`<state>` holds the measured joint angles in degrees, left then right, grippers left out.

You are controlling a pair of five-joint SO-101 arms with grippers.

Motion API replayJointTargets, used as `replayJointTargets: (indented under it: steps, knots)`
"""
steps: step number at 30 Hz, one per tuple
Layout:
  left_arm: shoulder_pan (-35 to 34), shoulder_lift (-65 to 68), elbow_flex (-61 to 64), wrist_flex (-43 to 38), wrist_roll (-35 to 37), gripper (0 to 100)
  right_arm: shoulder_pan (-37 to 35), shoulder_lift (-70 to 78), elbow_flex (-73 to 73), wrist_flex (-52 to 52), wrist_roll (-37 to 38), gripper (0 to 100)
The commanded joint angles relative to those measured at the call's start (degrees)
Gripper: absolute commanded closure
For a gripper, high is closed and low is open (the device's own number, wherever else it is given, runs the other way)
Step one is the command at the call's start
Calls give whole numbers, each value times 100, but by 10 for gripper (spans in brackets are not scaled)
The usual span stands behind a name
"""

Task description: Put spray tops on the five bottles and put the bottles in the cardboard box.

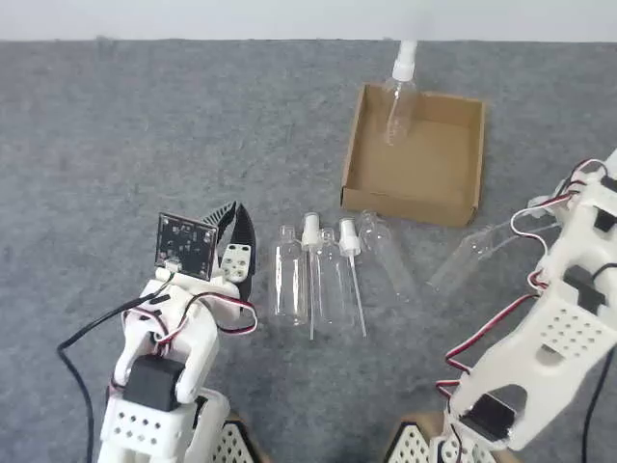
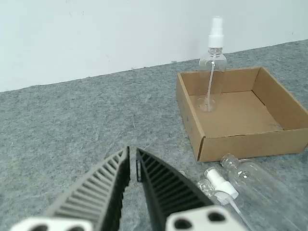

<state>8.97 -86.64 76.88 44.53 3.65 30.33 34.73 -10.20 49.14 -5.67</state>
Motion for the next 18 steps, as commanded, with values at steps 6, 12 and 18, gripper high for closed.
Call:
replayJointTargets:
  steps: [6,12,18]
  knots:
    - [-18,-97,-75,-176,-18,988,470,-734,-299,171,88,994]
    - [-26,-97,-92,-176,-18,988,391,-1833,-782,1341,563,992]
    - [-123,-44,-189,-176,-35,988,-268,-3152,-1020,2404,633,990]
